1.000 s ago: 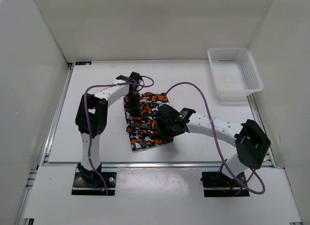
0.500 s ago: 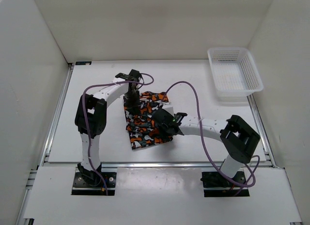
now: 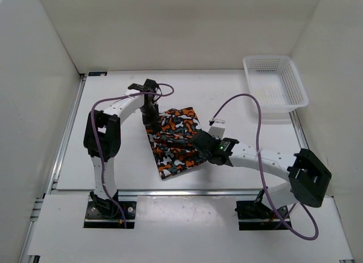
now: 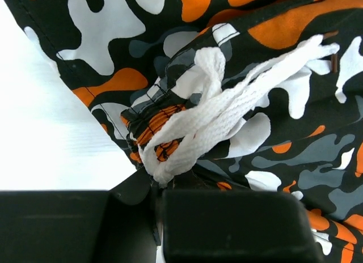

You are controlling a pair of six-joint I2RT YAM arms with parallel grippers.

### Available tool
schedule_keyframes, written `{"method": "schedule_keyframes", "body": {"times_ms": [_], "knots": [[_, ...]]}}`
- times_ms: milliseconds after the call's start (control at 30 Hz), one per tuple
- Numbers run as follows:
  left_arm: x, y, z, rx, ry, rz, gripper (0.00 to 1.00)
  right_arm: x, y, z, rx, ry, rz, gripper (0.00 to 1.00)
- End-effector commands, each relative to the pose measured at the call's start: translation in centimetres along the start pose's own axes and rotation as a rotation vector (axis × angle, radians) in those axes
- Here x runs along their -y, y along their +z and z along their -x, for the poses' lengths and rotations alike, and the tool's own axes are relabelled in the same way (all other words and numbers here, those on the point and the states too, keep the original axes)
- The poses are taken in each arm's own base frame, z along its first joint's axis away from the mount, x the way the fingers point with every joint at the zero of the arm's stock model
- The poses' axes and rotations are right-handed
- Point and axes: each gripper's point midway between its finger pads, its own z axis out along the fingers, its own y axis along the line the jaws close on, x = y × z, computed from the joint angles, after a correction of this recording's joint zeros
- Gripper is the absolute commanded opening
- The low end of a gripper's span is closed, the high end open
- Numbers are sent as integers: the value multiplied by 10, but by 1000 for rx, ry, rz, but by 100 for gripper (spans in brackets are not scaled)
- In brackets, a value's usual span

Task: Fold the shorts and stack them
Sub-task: Fold the shorts

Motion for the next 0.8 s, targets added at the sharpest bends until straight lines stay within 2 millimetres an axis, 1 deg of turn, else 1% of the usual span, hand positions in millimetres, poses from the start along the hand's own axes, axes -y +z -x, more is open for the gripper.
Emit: {"method": "schedule_keyframes", "body": {"times_ms": [0, 33, 67, 100, 133, 167, 200, 233, 267, 300, 333, 367, 400, 433, 467, 500, 533, 600, 633, 667, 700, 733, 767], "knots": [[-13, -16, 8, 56, 17, 21, 10, 41, -3, -6, 24, 21, -129, 0], [-10, -16, 10, 60, 18, 7, 10, 45, -1, -14, 5, 33, -136, 2], [-12, -13, 6, 49, 17, 12, 10, 48, 0, -16, 1, 28, -143, 9], [-11, -13, 8, 57, 18, 8, 10, 52, 4, -18, -20, 40, -156, 14], [-11, -11, 5, 43, 17, 3, 10, 53, 6, -21, -38, 41, -163, 17], [-11, -11, 5, 43, 17, 3, 10, 55, 7, -25, -55, 31, -173, 20], [-7, -10, 2, 37, 35, -7, 10, 58, 7, -27, -66, 17, -190, 21], [-7, -9, -2, 23, 34, -14, 12, 57, 6, -25, -66, 17, -191, 21], [-7, -9, -2, 23, 34, -15, 19, 58, 5, -25, -68, -4, -190, 23], [-5, -16, 0, 42, 37, -24, 30, 58, 0, -20, -60, -7, -174, 28], [-5, -20, -2, 41, 37, -23, 43, 56, -3, -20, -68, -16, -156, 30], [-4, -23, -5, 41, 37, -33, 59, 54, -8, -18, -77, -52, -136, 34], [-3, -34, -5, 62, 40, -43, 71, 51, -16, -17, -80, -67, -100, 40], [-2, -40, -4, 77, 42, -50, 88, 52, -20, -17, -89, -78, -87, 44], [-3, -46, -9, 70, 41, -47, 91, 43, -31, -10, -76, -72, -34, 47], [-2, -51, -8, 85, 44, -54, 94, 41, -37, -7, -80, -103, -9, 50], [-3, -63, -9, 108, 45, -53, 94, 38, -41, -10, -105, -112, 27, 50], [-3, -70, -11, 124, 48, -61, 94, 24, -54, 4, -93, -136, 95, 50], [-2, -77, -11, 143, 37, -71, 92, 19, -57, 8, -89, -141, 115, 48], [-2, -74, -11, 144, 24, -72, 88, 12, -59, 12, -85, -146, 137, 41], [4, -75, -10, 145, 28, -100, 75, -1, -64, 23, -69, -167, 173, 37], [3, -72, -10, 145, 28, -100, 65, -13, -65, 29, -61, -170, 200, 29], [6, -66, -10, 131, 16, -111, 54, -20, -56, 29, -78, -190, 190, 20]]}}
